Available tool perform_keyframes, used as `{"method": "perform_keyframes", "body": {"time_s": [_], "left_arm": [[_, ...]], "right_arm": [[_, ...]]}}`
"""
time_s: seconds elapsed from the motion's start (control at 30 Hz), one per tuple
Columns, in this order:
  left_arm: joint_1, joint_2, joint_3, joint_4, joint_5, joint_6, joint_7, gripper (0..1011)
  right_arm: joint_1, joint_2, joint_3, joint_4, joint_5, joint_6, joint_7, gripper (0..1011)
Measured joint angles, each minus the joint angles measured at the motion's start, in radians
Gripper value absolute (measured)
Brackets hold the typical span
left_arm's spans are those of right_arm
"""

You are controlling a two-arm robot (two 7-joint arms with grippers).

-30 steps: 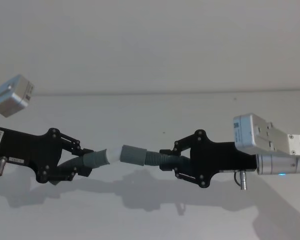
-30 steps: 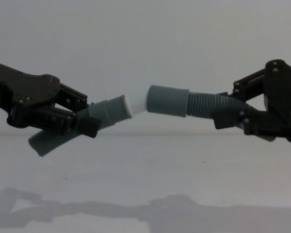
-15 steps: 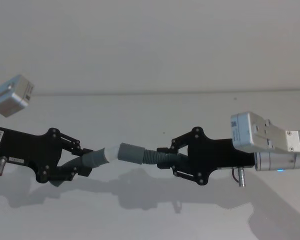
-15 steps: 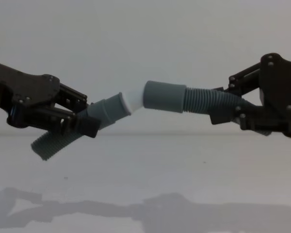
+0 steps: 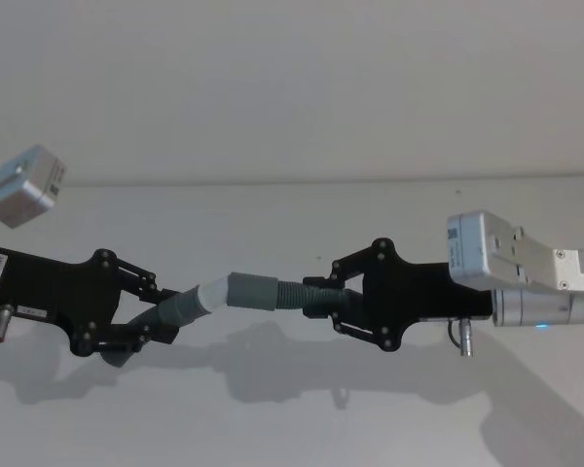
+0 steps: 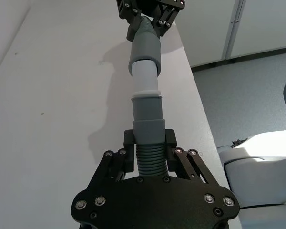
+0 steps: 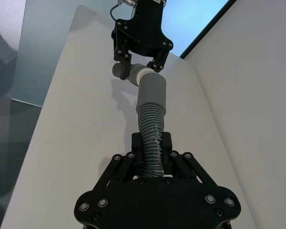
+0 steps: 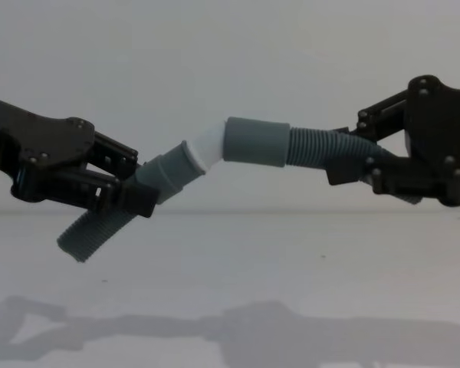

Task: Use both hands to pick up one end of the pipe from the table, align the ends, and insert them.

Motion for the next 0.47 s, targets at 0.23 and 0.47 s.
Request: {"method": "perform_keyframes", "body": {"time_s": [0.23, 0.47], "left_arm": [[0.0, 0.0, 0.0, 0.0, 0.0, 0.0, 0.0, 335], [0.0, 0.0, 0.0, 0.0, 0.0, 0.0, 0.0, 335]], "right_arm": [[0.001, -0.001, 0.0, 0.001, -0.001, -0.001, -0.005, 204], [0.001, -0.002, 0.001, 0.001, -0.002, -0.001, -0.008, 204]]}}
